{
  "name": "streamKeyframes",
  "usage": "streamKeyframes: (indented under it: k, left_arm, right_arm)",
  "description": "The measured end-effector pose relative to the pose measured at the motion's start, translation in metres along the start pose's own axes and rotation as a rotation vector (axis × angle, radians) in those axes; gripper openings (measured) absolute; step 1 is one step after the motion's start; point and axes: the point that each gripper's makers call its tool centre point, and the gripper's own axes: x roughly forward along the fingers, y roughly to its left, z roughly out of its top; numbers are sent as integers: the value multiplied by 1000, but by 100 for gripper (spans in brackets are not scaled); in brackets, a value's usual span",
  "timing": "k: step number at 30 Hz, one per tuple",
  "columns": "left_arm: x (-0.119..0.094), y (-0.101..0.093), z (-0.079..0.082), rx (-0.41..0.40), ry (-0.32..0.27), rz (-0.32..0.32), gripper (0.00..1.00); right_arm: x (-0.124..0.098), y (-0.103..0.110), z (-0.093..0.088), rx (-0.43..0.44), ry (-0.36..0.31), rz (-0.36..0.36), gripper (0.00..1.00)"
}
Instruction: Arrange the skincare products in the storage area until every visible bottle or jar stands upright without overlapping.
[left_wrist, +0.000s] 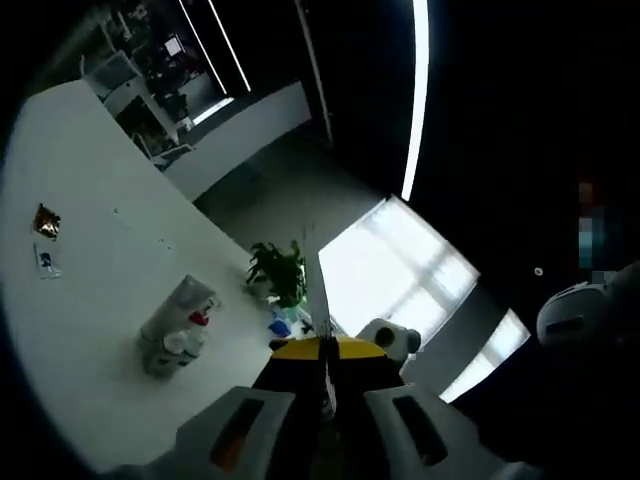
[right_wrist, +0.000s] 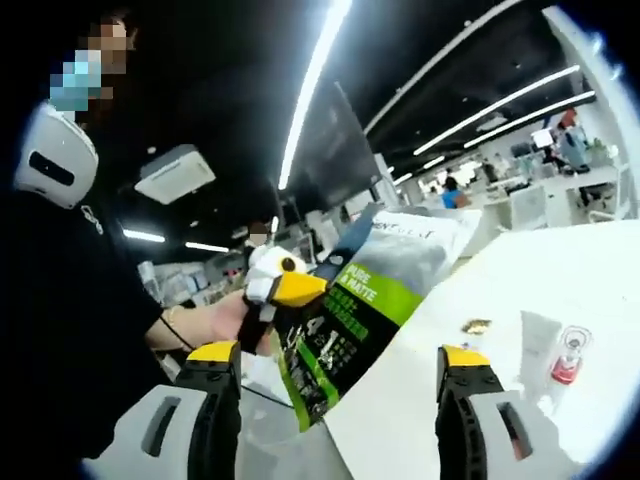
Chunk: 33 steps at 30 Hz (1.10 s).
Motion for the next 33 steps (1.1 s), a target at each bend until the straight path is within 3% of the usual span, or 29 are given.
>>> streamKeyframes:
  k: [2, 4, 10, 22, 30, 33]
  left_arm:
    - [0, 2, 0, -12, -6, 0, 0]
    - [0, 4, 1, -25, -11, -3, 0]
    - [-2, 19, 2, -49, -19, 24, 0]
    - [-7, 49, 8, -71, -5, 90, 0]
    - [-10, 89, 4, -97, 24, 170, 0]
    - [-8, 95, 2, -115, 21, 175, 0]
  right_arm:
    - [-2, -7, -4, -16, 8, -42, 100]
    - [-7, -17, -10, -50, 32, -88, 99]
    - [-19, -36, -21, -40, 40, -164, 99]
    - [-30, -55, -37, -15, 45, -232, 99]
    - [-41, -63, -42, 7, 52, -280, 99]
    - [-46, -66, -45, 14, 55, -297, 99]
